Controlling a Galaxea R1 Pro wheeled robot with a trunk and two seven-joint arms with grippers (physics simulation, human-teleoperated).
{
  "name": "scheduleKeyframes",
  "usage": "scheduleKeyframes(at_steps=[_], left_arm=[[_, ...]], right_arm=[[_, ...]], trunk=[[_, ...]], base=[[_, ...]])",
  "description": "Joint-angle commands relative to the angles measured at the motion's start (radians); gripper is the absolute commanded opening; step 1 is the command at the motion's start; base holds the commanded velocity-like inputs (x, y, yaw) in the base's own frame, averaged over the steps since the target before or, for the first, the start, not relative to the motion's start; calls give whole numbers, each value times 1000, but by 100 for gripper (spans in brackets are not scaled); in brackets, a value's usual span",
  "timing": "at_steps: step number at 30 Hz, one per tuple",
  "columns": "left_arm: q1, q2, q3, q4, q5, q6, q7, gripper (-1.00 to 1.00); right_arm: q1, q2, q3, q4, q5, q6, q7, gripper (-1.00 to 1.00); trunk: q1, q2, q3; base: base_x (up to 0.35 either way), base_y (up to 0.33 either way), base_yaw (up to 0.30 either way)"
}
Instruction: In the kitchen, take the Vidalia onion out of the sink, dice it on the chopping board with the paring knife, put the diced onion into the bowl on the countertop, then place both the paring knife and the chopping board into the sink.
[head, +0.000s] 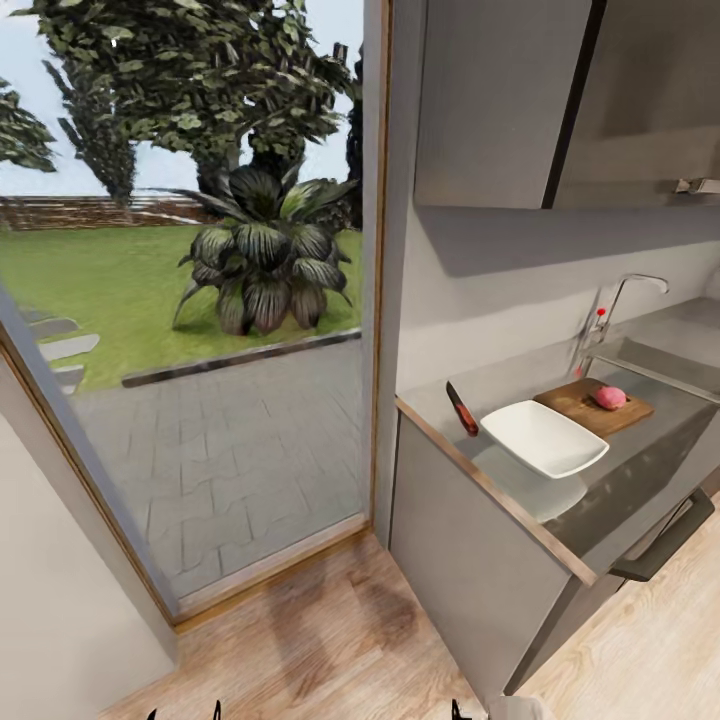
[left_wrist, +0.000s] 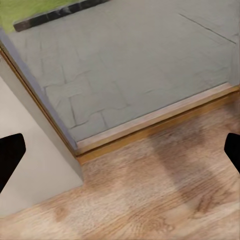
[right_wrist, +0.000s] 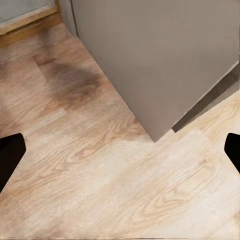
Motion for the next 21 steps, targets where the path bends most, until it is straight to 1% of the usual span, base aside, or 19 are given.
scheduleKeyframes(at_steps=[1, 2, 5, 7, 11, 12, 13, 15, 16, 17, 18, 19, 20, 21], left_arm=[[-1, -1, -8, 3, 4, -4, 3, 100], [-1, -1, -8, 3, 4, -4, 3, 100], [-1, 0, -8, 3, 4, -4, 3, 100], [-1, 0, -8, 3, 4, -4, 3, 100], [-1, 0, -8, 3, 4, -4, 3, 100], [-1, 0, -8, 3, 4, -4, 3, 100], [-1, 0, -8, 3, 4, -4, 3, 100], [-1, 0, -8, 3, 4, -4, 3, 100], [-1, 0, -8, 3, 4, -4, 3, 100], [-1, 0, -8, 3, 4, -3, 3, 100], [-1, 0, -8, 3, 4, 1, 3, 100], [-1, 0, -8, 3, 4, 3, 3, 100], [-1, 0, -8, 3, 4, 8, 3, 100], [-1, 0, -8, 3, 4, 10, 3, 100]], right_arm=[[-10, 7, 6, -1, -4, 19, -9, 100], [-22, 15, 6, -2, 1, 44, -12, 100], [-44, 32, 7, -3, 5, 82, -13, 100], [-70, 47, 7, -5, 7, 126, -14, 100], [-110, 53, 6, -9, 8, 165, -16, 100], [-140, 55, 7, -24, 9, 211, -19, 100], [-147, 55, 7, -31, 9, 227, -19, 100], [-170, 64, 9, -74, 20, 298, -29, 100], [-175, 68, 10, -91, 27, 318, -35, 100], [-186, 83, 10, -150, 59, 377, -59, 100], [-192, 103, 11, -219, 102, 434, -85, 100], [-193, 111, 11, -244, 117, 453, -92, 100], [-195, 128, 11, -294, 146, 489, -102, 100], [-196, 128, 11, -320, 159, 506, -105, 100]], trunk=[[0, -1, -1], [0, -1, -1], [0, -1, -1], [0, -1, -1], [0, -1, -1], [0, -1, -1], [0, -1, -1], [0, -1, -1], [0, -1, -1], [0, -1, -1], [0, -1, -1], [0, -1, -1], [0, -1, -1], [0, -1, -1]], base=[[0, 0, 0], [0, 18, 0], [0, 74, 0], [0, 115, 0], [0, 123, 0], [0, 112, 0], [0, 107, 0], [0, 68, 0], [0, 42, 0], [0, 22, 0], [0, 11, 0], [0, 9, 0], [0, 6, 0], [0, 5, 0]])
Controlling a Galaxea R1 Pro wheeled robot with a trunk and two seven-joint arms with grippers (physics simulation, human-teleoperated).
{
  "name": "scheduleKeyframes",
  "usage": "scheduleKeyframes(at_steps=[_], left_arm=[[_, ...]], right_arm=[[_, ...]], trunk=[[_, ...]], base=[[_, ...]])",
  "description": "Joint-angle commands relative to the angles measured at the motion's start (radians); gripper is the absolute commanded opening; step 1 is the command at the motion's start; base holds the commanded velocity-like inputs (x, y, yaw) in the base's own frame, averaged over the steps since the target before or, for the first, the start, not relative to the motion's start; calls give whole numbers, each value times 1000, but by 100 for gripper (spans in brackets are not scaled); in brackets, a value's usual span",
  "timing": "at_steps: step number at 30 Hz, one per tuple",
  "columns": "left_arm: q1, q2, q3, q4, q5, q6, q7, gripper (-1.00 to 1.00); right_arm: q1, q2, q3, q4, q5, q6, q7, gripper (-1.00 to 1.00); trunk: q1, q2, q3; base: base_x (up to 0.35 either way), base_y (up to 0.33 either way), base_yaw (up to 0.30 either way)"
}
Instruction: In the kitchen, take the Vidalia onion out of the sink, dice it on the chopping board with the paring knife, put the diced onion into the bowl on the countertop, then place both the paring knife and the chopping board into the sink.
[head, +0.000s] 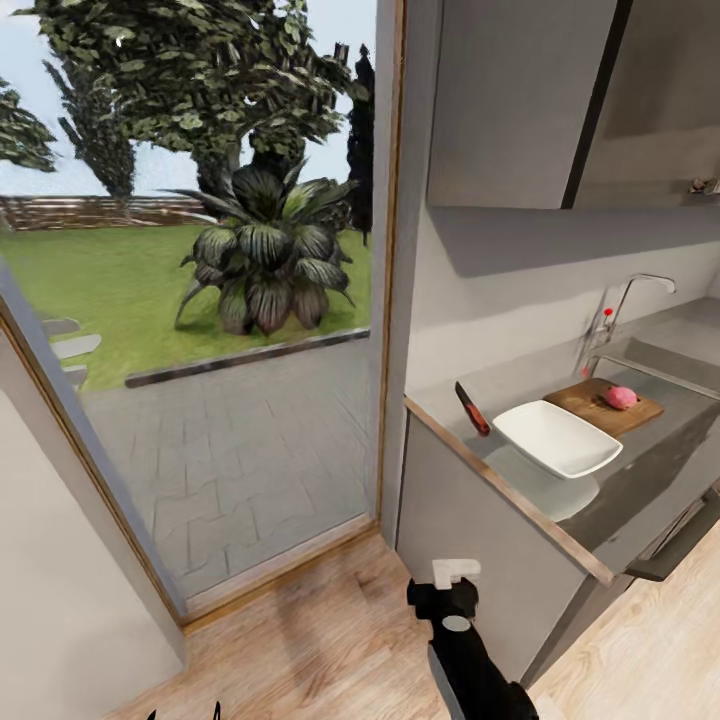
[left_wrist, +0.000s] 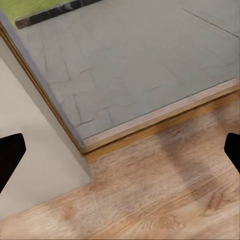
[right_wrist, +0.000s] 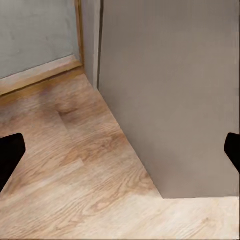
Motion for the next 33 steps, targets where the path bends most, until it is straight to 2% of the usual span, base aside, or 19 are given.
scheduleKeyframes(at_steps=[1, 2, 3, 6, 8, 12, 14, 19, 22, 30, 31, 33], left_arm=[[-1, -1, -9, 3, 4, 7, 3, 100], [-2, -1, -9, 3, 4, 10, 3, 100], [-1, -1, -9, 3, 3, 16, 3, 100], [-1, -2, -9, 3, 3, 20, 3, 100], [-1, -4, -8, 3, 3, 22, 3, 100], [-1, -8, -8, 2, 4, 26, 4, 100], [-1, -11, -8, 2, 4, 36, 5, 100], [-1, -21, -7, 2, 3, 105, 3, 100], [-1, -22, -8, 2, 3, 109, 3, 100], [-1, -22, -7, 2, 3, 110, 3, 100], [-1, -22, -8, 2, 3, 110, 3, 100], [-1, -22, -8, 2, 3, 110, 3, 100]], right_arm=[[-2, 0, 2, -102, 38, 77, -12, 100], [-2, 0, 2, -125, 43, 93, -13, 100], [-3, 0, 2, -200, 52, 141, -15, 100], [-3, 0, 2, -321, 58, 221, -15, 100], [-4, 0, 2, -446, 60, 322, -15, 100], [-47, 0, 2, -541, 61, 414, -15, 100], [-81, 0, 2, -560, 61, 453, -15, 100], [-270, 0, 2, -581, 60, 598, -15, 100], [-328, 0, 3, -582, 59, 643, -14, 100], [-427, 0, 3, -582, 57, 672, -15, 100], [-493, 0, 3, -581, 54, 676, -16, 100], [-533, 0, 3, -579, 53, 678, -17, 100]], trunk=[[0, -1, -1], [0, -1, -1], [0, -1, -1], [0, -1, -1], [0, -1, -1], [0, -1, -1], [0, -1, -1], [0, -1, -1], [0, -1, -1], [0, -1, -1], [0, -1, -1], [0, -1, -1]], base=[[0, 2, 0], [0, 1, 0], [0, 0, 0], [0, 0, 0], [0, 0, 0], [0, 0, 0], [0, 0, 0], [0, 0, 0], [0, 0, 0], [0, 0, 0], [0, 0, 0], [0, 0, 0]])
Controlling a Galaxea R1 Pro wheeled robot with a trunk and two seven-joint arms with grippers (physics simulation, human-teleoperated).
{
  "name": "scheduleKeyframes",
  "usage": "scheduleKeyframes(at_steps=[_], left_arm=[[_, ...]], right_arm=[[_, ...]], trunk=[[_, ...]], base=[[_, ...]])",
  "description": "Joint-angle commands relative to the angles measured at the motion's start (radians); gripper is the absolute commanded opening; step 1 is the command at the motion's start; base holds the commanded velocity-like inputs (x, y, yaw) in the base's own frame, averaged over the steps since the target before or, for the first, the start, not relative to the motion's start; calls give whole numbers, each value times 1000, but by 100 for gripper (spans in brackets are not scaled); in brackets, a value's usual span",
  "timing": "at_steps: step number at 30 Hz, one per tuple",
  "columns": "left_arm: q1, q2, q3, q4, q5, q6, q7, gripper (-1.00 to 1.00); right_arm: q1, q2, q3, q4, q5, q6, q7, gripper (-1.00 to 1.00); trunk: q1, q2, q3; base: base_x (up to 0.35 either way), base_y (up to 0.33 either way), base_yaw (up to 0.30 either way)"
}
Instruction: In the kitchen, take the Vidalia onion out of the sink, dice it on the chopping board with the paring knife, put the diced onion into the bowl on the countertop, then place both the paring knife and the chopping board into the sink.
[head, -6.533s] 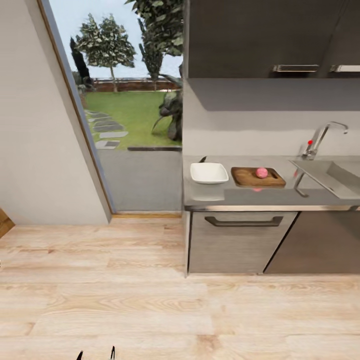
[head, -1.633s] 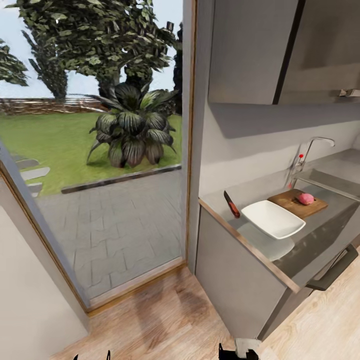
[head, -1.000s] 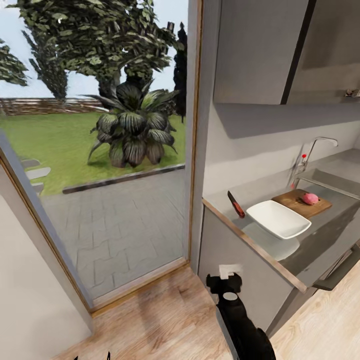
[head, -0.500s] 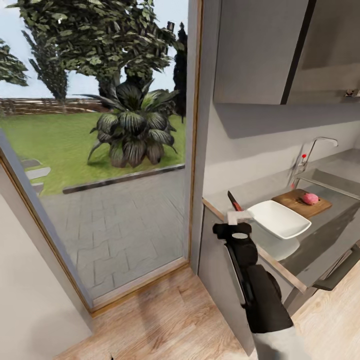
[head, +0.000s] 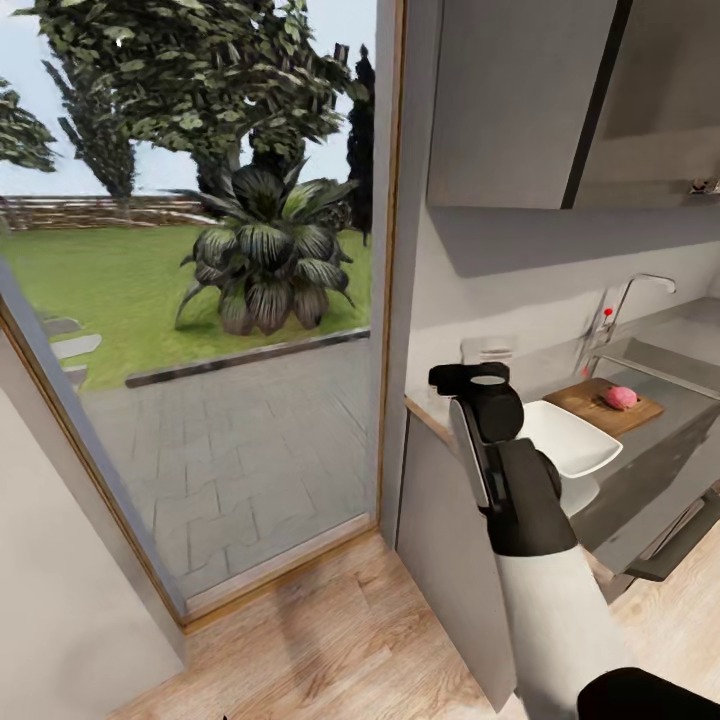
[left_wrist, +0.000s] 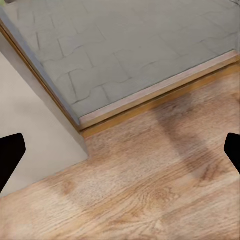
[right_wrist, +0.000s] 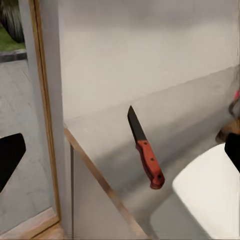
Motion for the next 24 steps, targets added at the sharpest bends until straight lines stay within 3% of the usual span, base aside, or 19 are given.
scheduleKeyframes(at_steps=[1, 3, 6, 10, 14, 19, 24], left_arm=[[-1, -1, -8, 4, 4, -4, 4, 100], [-1, -1, -8, 4, 4, -4, 4, 100], [-1, -1, -9, 4, 4, -4, 4, 100], [-1, -5, -8, 4, 4, -4, 5, 100], [-1, -26, -8, 5, 6, 5, 7, 100], [0, -32, -7, 5, 7, 97, 9, 100], [3, -32, -6, 5, 10, 153, 10, 100]], right_arm=[[-10, 0, 1, 0, 8, 8, 3, 100], [-59, 0, 1, 11, 7, 10, 3, 100], [-86, 0, 1, 32, 7, 11, 3, 100], [-134, 0, 0, 132, 8, 10, 3, 100], [-213, 0, -5, 263, 6, 8, 3, 100], [-258, 0, -10, 340, 2, 10, 4, 100], [-275, 0, -30, 365, -32, 19, 6, 100]], trunk=[[0, -1, -1], [0, -1, -1], [0, -1, -1], [0, -1, -1], [0, -1, -1], [0, -1, -1], [0, -1, -1]], base=[[0, 0, 0], [0, 0, 0], [0, 0, 0], [0, 0, 0], [0, 0, 0], [0, 0, 0], [0, 0, 0]])
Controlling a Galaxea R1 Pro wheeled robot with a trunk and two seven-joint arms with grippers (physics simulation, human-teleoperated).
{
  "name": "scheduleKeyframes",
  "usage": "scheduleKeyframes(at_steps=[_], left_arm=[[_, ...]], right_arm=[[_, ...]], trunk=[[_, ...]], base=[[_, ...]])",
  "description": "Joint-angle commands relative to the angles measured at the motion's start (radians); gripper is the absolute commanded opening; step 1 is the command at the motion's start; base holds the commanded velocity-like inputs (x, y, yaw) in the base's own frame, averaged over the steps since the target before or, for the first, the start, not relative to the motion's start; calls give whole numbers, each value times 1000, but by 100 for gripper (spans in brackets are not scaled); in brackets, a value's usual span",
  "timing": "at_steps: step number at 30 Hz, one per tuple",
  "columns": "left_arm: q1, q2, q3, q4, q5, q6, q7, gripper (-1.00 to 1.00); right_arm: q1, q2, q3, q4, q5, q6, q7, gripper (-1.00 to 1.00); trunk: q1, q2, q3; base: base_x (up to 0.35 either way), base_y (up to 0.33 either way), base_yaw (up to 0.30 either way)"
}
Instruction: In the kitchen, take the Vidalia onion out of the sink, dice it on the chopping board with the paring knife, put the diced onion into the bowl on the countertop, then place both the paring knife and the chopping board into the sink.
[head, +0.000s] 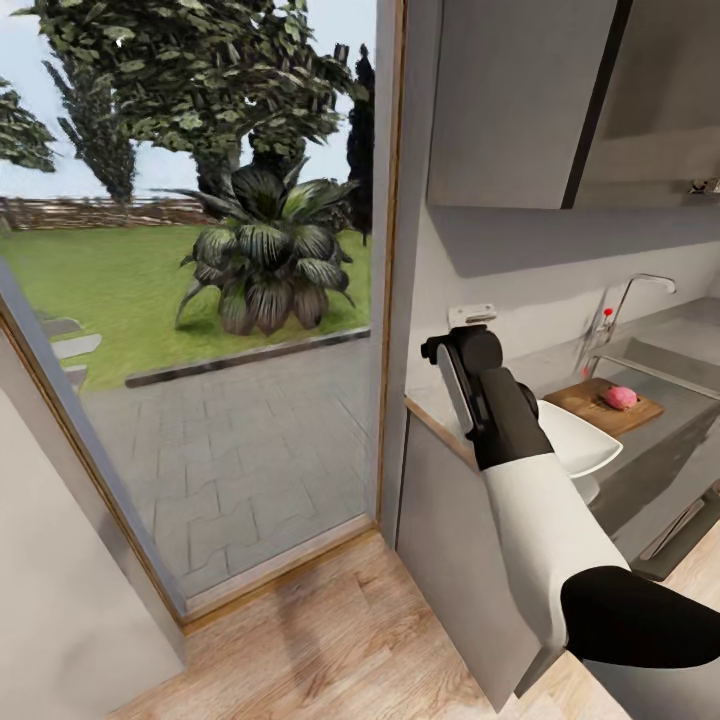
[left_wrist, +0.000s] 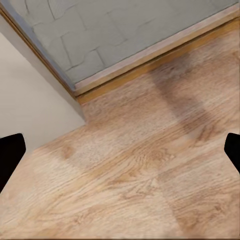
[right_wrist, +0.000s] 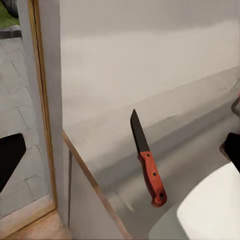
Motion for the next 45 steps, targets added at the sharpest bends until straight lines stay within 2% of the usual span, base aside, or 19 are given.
scheduleKeyframes(at_steps=[1, 4, 7, 9, 12, 17, 23, 33, 45], left_arm=[[-1, -1, -8, 4, 3, -3, 5, 100], [0, -1, -8, 4, 3, -1, 5, 100], [0, 0, -8, 4, 4, 0, 4, 100], [0, 0, -8, 4, 4, 0, 4, 100], [0, 1, -8, 4, 4, 4, 3, 100], [0, 1, -8, 3, 4, 42, 1, 100], [0, -1, -8, 2, 3, 111, -3, 100], [1, 1, -6, 2, 4, 117, -3, 100], [0, 2, -6, 2, 4, 117, -3, 100]], right_arm=[[-6, 0, 0, 2, 4, 7, 1, 100], [-13, 0, -2, 6, -17, 7, 7, 100], [-14, 0, 1, 8, -95, 7, 15, 100], [-15, 0, 3, 9, -133, 7, 17, 100], [-15, 0, 3, 9, -150, 8, 18, 100], [-14, 0, 5, 13, -160, 7, 18, 100], [-10, 0, 5, 60, -162, 7, 18, 100], [-7, -9, 5, 69, -162, 6, 18, 100], [-7, -12, 5, 105, -162, 4, 19, 100]], trunk=[[0, -1, -1], [0, -1, -1], [0, -1, -1], [0, -1, -1], [0, -1, -1], [0, -1, -1], [0, -1, -1], [0, -1, -1], [0, -1, -11]], base=[[0, 0, 0], [0, 0, 0], [0, 0, 0], [0, 0, 0], [0, 0, 0], [31, -38, 0], [171, -220, 0], [181, -239, 0], [12, -20, 0]])
